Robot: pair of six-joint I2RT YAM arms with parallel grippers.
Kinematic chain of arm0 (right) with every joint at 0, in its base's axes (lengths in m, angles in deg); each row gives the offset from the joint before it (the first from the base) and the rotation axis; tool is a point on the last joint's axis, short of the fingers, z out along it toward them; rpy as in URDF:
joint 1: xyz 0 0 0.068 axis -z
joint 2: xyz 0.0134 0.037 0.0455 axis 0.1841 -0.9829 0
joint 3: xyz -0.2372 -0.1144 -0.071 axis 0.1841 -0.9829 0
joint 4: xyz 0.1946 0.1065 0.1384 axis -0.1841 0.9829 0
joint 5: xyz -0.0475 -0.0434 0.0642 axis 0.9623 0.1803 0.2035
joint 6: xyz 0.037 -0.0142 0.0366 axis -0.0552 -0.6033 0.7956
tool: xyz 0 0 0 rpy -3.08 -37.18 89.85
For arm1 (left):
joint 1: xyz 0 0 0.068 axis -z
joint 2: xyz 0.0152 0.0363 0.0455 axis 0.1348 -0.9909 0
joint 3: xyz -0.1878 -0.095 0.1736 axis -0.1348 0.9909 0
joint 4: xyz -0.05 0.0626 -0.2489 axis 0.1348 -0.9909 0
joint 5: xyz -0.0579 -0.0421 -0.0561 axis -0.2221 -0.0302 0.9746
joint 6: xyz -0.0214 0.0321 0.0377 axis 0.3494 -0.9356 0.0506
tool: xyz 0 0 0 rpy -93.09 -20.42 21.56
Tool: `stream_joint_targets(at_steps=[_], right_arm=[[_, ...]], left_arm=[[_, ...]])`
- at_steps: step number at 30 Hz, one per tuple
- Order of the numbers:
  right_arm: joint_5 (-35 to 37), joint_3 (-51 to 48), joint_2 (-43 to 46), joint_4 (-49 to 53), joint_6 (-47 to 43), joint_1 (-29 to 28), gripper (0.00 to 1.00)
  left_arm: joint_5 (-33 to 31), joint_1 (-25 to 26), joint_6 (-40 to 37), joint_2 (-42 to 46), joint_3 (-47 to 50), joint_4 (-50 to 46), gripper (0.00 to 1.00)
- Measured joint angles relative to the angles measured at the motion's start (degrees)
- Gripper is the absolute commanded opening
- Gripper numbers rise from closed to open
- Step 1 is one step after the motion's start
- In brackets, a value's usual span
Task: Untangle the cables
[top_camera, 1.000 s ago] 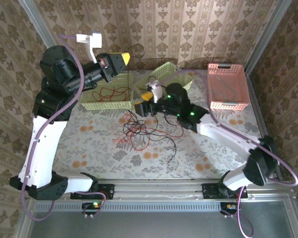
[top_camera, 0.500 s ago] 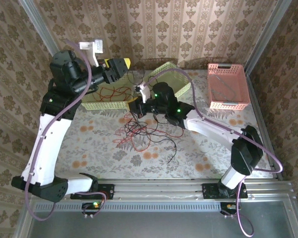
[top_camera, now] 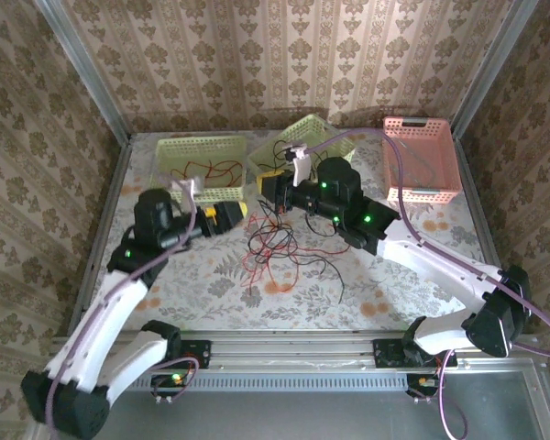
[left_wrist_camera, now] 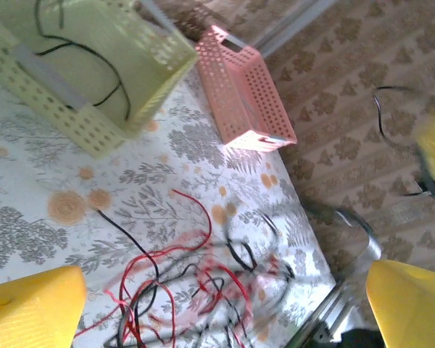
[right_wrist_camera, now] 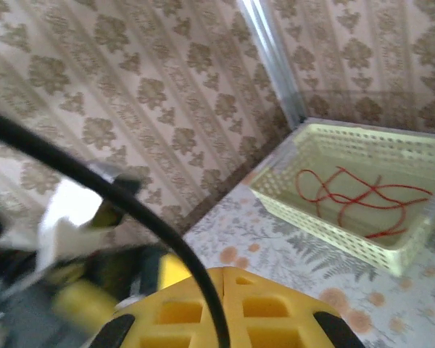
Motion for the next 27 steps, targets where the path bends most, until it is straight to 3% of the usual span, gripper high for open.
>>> stream_joint_targets(at_steps=[5,11,15,20,24,27], right_arm=[[5.3,0.2,-0.3,3.1,2.0,0.0,0.0],[11.3,2.1,-2.3,6.6,4.9,-0.7,0.0],[14.2,2.1,-2.8,8.5,7.2,-1.4,0.0],[15.5,2.1,-2.8,9.7,9.3,-2.5,0.0],[15.6,2.1,-2.8,10.1,10.0,-3.1,0.0],[15.6,2.1,-2.4,10.6,10.2,-3.1,0.0]], left_arm=[[-11.1,14.0,-2.8,9.5,1.7,1.4,1.0],[-23.4,26.1,-7.4,-0.9,-0.1,2.6,1.0],[-31.0,29.6,-10.2,-8.8,-0.7,3.5,0.99],[-38.1,29.9,-14.6,-14.4,-0.7,6.5,0.91],[-39.2,29.3,-18.3,-16.1,-0.7,9.6,0.68],[-37.5,28.2,-20.4,-16.9,-0.4,12.9,0.25]])
